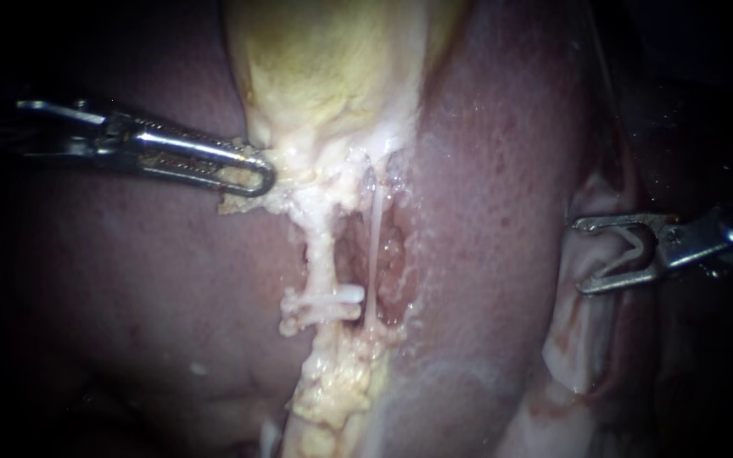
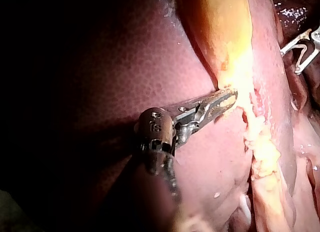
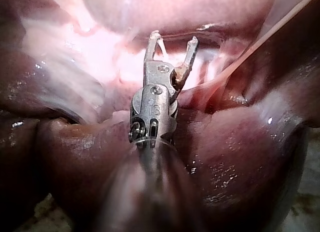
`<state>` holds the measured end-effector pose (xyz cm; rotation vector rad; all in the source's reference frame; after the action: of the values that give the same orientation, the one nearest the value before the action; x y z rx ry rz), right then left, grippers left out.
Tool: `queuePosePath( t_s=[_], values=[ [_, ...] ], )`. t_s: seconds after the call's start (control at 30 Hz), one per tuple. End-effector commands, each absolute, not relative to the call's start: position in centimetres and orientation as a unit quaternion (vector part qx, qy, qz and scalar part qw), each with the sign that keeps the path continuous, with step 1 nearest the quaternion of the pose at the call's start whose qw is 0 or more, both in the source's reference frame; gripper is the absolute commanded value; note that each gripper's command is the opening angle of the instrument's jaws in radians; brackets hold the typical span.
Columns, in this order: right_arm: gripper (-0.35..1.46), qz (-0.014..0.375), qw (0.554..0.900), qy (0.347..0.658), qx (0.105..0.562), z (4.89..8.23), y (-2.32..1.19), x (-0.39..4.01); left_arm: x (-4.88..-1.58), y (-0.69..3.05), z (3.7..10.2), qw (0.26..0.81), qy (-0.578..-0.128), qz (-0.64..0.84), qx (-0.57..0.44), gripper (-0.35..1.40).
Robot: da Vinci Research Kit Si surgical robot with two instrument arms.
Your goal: Clipping third clip left tube
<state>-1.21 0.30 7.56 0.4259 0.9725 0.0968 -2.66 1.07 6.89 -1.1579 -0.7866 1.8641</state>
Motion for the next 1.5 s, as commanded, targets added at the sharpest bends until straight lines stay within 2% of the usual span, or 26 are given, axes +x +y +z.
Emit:
queuePosePath(
  t_s=[0.03,0.27,0.6,0.9,1.07,1.17,1.33,1.5],
  values=[
    [0.47,0.046,0.861,0.464,0.203,7.56,0.30,-1.21,-2.66,1.07,6.89,0.394,-0.310,0.735,-0.457,-0.35],
    [0.47,0.046,0.861,0.464,0.203,7.56,0.30,-1.21,-2.51,1.14,6.66,0.393,-0.319,0.732,-0.456,-0.35],
    [0.47,0.046,0.861,0.464,0.203,7.56,0.31,-1.21,-2.23,1.40,6.14,0.417,-0.312,0.708,-0.476,-0.35],
    [0.47,0.047,0.861,0.464,0.204,7.51,0.33,-1.20,-2.20,1.39,6.08,0.423,-0.309,0.707,-0.476,-0.35],
    [0.48,0.050,0.860,0.463,0.209,7.30,0.35,-1.18,-2.22,1.37,6.10,0.424,-0.307,0.707,-0.475,-0.35],
    [0.48,0.059,0.852,0.475,0.210,7.13,0.39,-1.11,-2.24,1.36,6.11,0.426,-0.305,0.707,-0.475,-0.35],
    [0.49,0.085,0.831,0.499,0.231,6.84,0.40,-0.87,-2.26,1.34,6.12,0.425,-0.305,0.707,-0.475,-0.35],
    [0.50,0.109,0.820,0.501,0.255,6.59,0.33,-0.51,-2.27,1.34,6.13,0.425,-0.305,0.707,-0.476,-0.35]
  ],
)
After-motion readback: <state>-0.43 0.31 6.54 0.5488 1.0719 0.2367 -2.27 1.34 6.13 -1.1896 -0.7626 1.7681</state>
